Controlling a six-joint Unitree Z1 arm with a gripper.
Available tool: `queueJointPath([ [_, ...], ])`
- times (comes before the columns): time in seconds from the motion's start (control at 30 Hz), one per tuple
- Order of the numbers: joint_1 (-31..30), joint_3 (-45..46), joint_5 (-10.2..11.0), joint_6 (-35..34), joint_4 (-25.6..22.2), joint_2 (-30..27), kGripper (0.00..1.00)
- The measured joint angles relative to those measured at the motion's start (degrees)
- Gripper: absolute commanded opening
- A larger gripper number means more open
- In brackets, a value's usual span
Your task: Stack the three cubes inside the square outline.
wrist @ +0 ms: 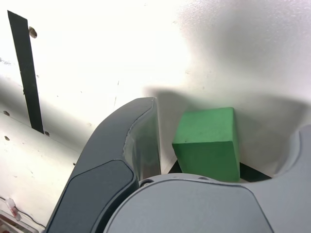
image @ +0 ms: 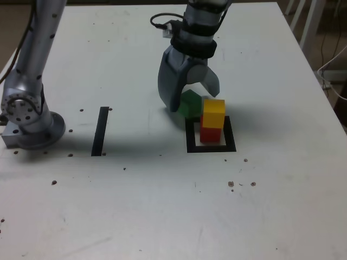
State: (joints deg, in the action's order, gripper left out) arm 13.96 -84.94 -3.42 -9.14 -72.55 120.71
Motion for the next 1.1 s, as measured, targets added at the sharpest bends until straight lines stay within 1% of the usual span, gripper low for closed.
queueJointPath([
  [0.23,0.18,-0.09,-0.16,0.64,0.28,1.01,0.37],
  [0.3,0.18,-0.09,-0.09,0.85,0.65,1.07,0.30],
  [0.37,0.18,-0.09,0.08,1.04,0.95,1.07,0.26],
  [0.9,0.18,-0.33,0.30,2.09,1.23,1.06,0.25],
  [1.1,0.18,-0.40,0.98,2.69,1.08,0.74,0.25],
])
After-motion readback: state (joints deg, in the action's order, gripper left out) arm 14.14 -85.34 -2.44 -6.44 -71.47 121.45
